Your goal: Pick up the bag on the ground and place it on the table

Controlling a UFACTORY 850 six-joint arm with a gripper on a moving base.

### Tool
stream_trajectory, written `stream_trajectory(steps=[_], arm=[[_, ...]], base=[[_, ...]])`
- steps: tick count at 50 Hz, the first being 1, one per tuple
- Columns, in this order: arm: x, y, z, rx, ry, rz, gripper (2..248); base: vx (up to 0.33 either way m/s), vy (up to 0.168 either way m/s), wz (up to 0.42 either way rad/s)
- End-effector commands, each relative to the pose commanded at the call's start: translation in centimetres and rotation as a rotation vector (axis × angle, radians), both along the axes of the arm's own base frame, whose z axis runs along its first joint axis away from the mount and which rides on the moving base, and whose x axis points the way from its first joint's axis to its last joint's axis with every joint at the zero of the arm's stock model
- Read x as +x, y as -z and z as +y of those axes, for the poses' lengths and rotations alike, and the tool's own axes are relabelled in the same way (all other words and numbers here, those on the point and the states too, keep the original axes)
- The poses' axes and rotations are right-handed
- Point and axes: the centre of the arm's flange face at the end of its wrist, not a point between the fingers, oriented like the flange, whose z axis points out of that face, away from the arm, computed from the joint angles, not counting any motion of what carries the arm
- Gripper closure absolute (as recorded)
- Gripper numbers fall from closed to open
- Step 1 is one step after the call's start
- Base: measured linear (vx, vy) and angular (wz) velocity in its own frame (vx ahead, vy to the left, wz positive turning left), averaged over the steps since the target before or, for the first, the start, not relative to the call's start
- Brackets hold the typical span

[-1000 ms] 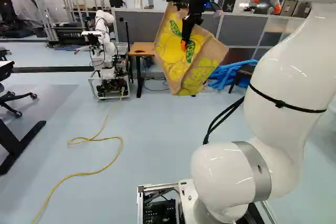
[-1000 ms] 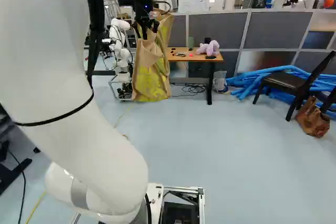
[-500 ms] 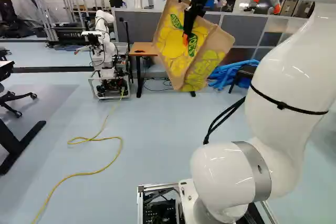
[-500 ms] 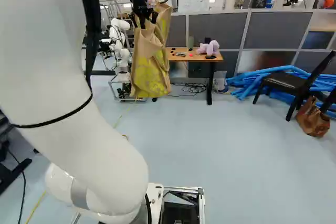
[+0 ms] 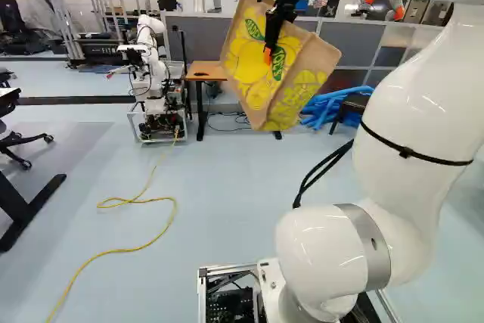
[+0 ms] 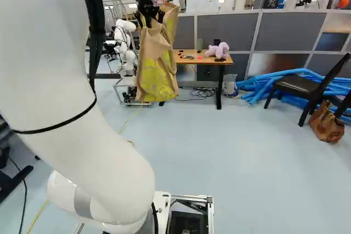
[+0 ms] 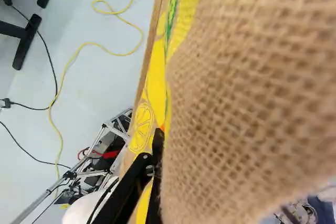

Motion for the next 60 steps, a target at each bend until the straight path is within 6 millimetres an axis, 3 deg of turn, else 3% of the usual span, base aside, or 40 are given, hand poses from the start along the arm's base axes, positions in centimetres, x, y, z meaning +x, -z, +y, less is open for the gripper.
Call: stream_trajectory(steps=[26,60], arm=[[0.0,0.0,0.0,0.0,0.0,0.0,228],[0.0,0.0,0.0,0.0,0.0,0.0,228]], base=[[0.006,0.0,0.0],[0.092,0.003,-0.003]])
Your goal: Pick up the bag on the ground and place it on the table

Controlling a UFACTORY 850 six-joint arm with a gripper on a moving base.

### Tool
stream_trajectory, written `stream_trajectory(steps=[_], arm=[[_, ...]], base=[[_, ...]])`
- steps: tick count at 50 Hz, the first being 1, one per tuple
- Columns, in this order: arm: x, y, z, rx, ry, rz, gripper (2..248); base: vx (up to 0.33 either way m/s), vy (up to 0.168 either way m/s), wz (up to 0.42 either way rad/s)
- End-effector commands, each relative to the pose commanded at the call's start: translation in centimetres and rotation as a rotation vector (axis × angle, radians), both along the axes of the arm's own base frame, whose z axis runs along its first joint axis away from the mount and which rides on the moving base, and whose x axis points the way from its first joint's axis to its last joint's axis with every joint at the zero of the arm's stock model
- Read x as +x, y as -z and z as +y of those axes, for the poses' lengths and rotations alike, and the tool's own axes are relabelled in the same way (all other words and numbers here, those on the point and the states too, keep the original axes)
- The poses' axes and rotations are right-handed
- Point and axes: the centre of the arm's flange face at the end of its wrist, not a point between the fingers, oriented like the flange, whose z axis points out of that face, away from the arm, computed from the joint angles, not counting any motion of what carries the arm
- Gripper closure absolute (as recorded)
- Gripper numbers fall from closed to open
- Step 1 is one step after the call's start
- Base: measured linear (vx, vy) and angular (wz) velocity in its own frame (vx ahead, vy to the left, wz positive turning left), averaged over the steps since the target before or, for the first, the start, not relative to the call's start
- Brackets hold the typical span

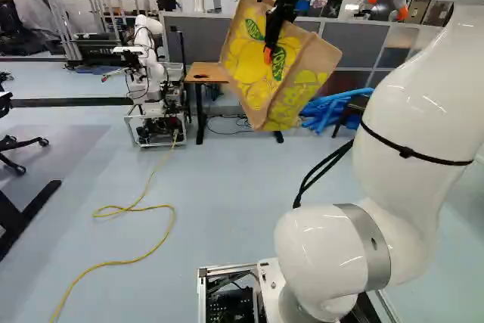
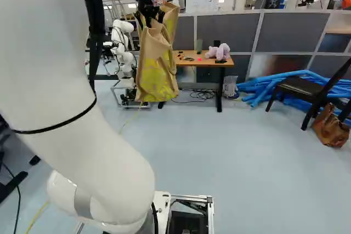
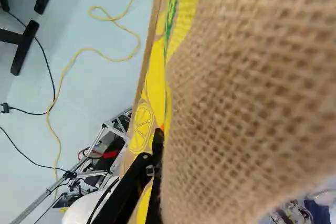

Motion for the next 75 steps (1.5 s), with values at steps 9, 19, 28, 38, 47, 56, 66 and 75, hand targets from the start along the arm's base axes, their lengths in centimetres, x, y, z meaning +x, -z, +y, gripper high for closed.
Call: stream_trajectory(steps=[9,19,28,38,47,56,66,75], arm=[[0.0,0.0,0.0,0.0,0.0,0.0,228],[0.0,0.0,0.0,0.0,0.0,0.0,228],[0.0,0.0,0.0,0.0,0.0,0.0,228],[0.0,0.0,0.0,0.0,0.0,0.0,228],[0.0,0.0,0.0,0.0,0.0,0.0,228],[0.0,0.0,0.0,0.0,0.0,0.0,228],[0.0,0.0,0.0,0.0,0.0,0.0,228],[0.0,0.0,0.0,0.0,0.0,0.0,228]], base=[[0.105,0.004,-0.001],[0.112,0.005,-0.001],[0.103,0.003,-0.005],[0.106,0.001,-0.004],[0.106,0.003,-0.005],[0.108,0.002,-0.004],[0.107,0.002,-0.004],[0.108,0.003,-0.004]])
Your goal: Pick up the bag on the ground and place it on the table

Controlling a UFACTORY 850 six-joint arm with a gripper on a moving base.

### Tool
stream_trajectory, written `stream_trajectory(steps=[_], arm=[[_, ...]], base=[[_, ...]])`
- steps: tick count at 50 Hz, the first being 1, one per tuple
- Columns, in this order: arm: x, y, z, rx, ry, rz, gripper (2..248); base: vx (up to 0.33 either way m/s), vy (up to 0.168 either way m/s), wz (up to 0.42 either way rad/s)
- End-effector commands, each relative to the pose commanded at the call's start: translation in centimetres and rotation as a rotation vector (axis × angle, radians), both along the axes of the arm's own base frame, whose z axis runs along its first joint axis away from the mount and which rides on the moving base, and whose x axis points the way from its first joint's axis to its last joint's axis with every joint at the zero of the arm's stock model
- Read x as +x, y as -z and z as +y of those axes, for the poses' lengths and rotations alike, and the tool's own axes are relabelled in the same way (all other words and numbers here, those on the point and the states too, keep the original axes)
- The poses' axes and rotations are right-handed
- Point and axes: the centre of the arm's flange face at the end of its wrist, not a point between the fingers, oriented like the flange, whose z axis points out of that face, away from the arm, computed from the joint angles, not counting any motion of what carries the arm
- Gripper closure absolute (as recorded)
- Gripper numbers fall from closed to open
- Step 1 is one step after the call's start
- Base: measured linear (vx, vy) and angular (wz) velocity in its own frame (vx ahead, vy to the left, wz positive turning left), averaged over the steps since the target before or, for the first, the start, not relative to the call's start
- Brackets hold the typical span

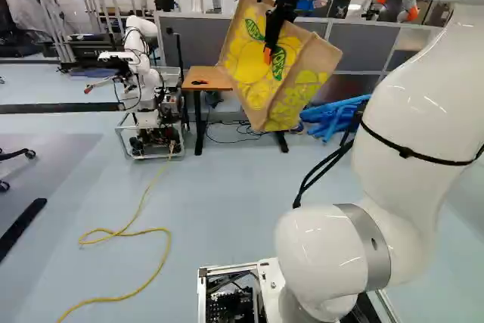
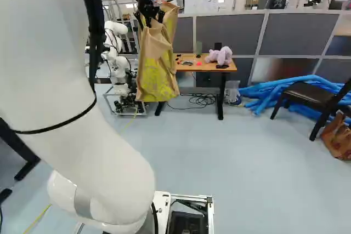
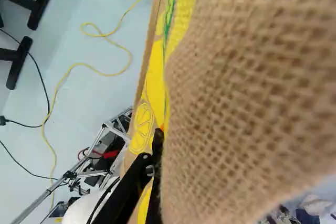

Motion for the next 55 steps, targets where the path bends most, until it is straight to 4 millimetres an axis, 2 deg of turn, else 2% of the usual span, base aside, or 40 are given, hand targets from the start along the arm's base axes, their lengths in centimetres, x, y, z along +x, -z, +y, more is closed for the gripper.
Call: stream_trajectory(steps=[16,55], arm=[[0.0,0.0,0.0,0.0,0.0,0.0,228],[0.0,0.0,0.0,0.0,0.0,0.0,228]], base=[[0.11,0.016,-0.02],[0.129,0.054,-0.02]])
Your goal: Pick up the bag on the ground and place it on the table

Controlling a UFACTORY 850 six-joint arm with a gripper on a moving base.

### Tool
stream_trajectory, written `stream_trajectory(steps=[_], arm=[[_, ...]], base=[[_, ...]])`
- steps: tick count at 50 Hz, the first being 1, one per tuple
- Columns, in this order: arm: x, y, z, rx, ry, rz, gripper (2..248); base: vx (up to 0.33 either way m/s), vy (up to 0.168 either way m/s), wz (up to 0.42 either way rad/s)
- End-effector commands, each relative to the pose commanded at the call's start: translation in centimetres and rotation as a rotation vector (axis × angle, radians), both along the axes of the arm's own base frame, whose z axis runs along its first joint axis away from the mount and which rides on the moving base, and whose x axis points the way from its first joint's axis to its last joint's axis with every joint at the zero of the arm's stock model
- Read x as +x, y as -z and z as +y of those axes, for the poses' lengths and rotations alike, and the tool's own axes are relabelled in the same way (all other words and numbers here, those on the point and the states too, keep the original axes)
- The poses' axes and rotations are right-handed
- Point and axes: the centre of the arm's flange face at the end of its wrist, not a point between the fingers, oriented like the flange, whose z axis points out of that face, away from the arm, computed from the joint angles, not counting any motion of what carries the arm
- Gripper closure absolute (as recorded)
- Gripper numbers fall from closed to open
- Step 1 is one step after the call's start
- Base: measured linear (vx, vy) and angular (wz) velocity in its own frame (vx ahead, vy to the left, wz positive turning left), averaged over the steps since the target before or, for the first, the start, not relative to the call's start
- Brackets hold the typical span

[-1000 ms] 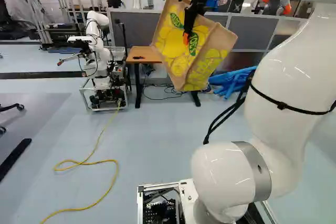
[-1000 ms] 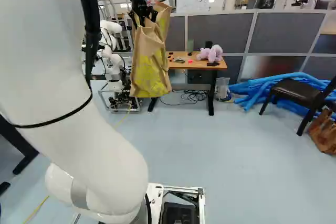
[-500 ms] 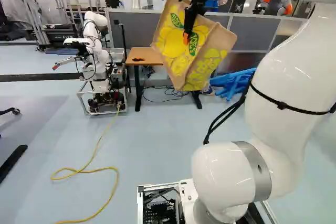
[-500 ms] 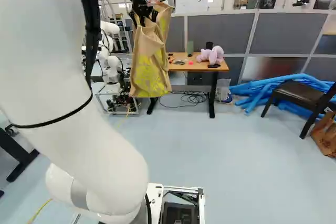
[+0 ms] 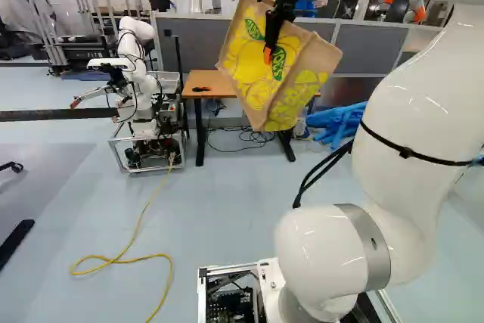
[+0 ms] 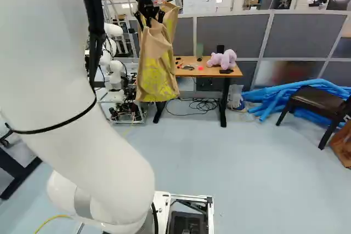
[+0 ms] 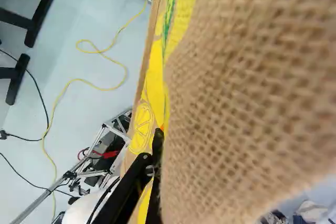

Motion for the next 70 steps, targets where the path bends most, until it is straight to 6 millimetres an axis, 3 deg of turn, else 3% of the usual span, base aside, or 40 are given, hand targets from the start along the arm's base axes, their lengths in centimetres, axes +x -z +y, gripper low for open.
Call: stream_trajectory(steps=[45,70], arm=[[0.0,0.0,0.0,0.0,0.0,0.0,228],[0.0,0.0,0.0,0.0,0.0,0.0,228]], base=[[0.15,0.058,-0.015],[0.158,0.005,-0.001]])
